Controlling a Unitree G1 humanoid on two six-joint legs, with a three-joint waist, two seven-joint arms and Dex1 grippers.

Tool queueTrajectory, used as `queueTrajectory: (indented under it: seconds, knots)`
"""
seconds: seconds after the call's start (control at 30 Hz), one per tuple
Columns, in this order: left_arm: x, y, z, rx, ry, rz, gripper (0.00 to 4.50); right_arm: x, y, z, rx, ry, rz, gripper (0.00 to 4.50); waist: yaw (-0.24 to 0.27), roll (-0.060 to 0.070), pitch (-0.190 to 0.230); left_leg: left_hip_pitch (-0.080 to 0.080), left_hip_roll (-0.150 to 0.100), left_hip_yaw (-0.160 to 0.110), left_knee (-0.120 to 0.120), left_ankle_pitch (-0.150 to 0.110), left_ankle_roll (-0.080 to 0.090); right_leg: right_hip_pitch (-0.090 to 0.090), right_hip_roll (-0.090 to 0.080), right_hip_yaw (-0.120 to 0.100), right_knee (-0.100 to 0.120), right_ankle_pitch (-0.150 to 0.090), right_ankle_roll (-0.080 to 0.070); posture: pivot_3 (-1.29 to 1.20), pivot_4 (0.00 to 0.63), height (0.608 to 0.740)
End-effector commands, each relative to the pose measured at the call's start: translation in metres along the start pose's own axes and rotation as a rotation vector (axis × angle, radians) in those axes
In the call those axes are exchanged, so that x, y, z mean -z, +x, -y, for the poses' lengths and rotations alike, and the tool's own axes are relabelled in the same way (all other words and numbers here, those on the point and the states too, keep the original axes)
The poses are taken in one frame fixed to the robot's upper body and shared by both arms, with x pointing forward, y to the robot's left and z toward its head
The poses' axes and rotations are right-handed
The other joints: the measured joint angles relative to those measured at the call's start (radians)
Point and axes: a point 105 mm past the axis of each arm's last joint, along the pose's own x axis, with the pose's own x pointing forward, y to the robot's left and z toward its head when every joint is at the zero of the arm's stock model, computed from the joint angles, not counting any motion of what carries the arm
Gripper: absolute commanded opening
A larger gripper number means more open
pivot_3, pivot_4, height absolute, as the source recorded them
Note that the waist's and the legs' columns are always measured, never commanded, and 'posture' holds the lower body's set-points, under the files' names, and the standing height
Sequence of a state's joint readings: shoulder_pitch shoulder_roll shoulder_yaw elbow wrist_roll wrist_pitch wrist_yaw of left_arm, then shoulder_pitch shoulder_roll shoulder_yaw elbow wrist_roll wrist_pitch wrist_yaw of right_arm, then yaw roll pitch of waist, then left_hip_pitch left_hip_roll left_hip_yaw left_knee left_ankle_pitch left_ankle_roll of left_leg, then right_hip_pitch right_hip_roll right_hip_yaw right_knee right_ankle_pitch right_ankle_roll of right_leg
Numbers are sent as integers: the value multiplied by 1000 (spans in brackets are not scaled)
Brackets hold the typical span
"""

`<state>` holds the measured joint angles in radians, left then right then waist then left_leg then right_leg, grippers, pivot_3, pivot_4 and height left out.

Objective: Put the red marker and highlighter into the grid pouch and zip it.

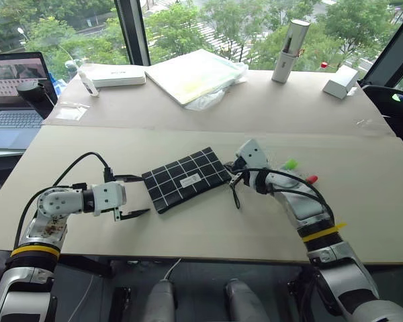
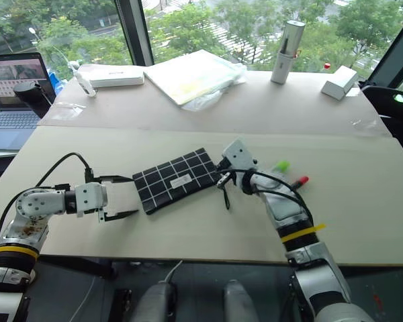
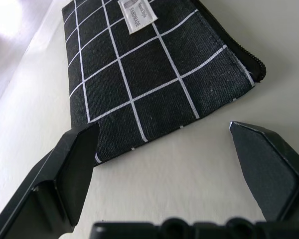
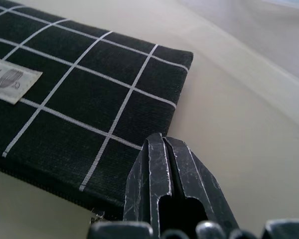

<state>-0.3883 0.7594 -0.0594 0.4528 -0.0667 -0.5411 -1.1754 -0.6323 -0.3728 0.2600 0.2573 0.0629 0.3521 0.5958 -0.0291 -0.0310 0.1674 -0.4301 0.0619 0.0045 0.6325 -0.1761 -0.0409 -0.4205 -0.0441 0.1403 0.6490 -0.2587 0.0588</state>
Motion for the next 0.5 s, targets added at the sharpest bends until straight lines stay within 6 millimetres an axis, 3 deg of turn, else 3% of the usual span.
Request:
queueTrajectory:
  seconds: [0.03, 0.13, 0.27, 0.5]
  knots:
    - [1, 12, 19, 88, -2, -15, 4500, -25, -4, 7, 10, 0, 102, 74, -1, 0, 0, 0, 0, 0, 0, 0, 0, 0, 0, 0, 0, 0, 0, 0, 150, 740]
    - [-1, 12, 19, 91, -3, -12, 4500, -41, -9, 15, 26, 35, 176, 74, -1, 0, 0, 0, 0, 0, 0, 0, 0, 0, 0, 0, 0, 0, 0, 0, 150, 740]
    - [-2, 12, 17, 91, -6, -10, 4500, -46, -12, 19, 34, 24, 191, 74, -1, 0, 0, 0, 0, 0, 0, 0, 0, 0, 0, 0, 0, 0, 0, 0, 150, 740]
    - [-5, 13, 13, 92, -9, -7, 4500, -30, -7, -15, -94, 37, 143, 74, -1, 0, 0, 0, 0, -1, 0, 0, 0, 0, 0, -1, 0, 0, 0, 0, 150, 740]
